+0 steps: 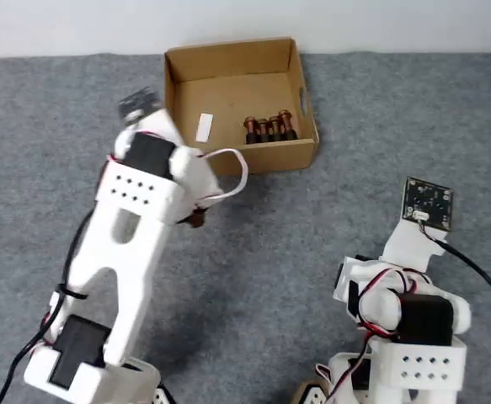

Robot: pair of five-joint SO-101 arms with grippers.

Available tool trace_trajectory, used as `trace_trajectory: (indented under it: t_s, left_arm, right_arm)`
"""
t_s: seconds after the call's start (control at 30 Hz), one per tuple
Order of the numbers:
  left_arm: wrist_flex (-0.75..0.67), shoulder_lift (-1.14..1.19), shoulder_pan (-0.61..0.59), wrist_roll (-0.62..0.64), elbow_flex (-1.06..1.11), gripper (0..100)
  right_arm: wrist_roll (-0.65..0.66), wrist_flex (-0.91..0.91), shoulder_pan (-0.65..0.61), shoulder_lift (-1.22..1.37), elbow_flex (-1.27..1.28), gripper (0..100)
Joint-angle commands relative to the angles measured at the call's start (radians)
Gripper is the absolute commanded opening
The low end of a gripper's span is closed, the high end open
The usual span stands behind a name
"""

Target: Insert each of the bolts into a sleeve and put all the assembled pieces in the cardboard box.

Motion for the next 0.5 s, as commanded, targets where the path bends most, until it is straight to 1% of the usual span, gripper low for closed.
trace_trajectory:
  t_s: [0.0, 0.03, 0.1, 0.23, 0.37, 0.47]
  left_arm:
    - [0.018, -0.051, -0.095, 0.1, 0.056, 1]
    - [0.018, -0.051, -0.118, 0.118, 0.077, 1]
    - [0.017, -0.051, -0.158, 0.117, 0.105, 1]
    - [-0.018, -0.008, -0.19, 0.117, 0.171, 1]
    - [-0.014, 0.078, -0.23, 0.114, 0.16, 1]
    - [0.021, 0.132, -0.232, 0.043, 0.151, 1]
  right_arm:
    - [-0.012, -0.016, 0.013, -0.013, -0.011, 0.8]
    - [-0.012, -0.016, 0.013, -0.013, -0.011, 0.8]
    - [-0.012, -0.016, 0.013, -0.013, -0.011, 0.8]
    - [-0.012, -0.016, 0.013, -0.013, -0.011, 0.8]
    - [-0.012, -0.015, 0.013, -0.013, -0.011, 0.8]
    - [-0.012, 0.002, 0.013, -0.013, -0.011, 0.8]
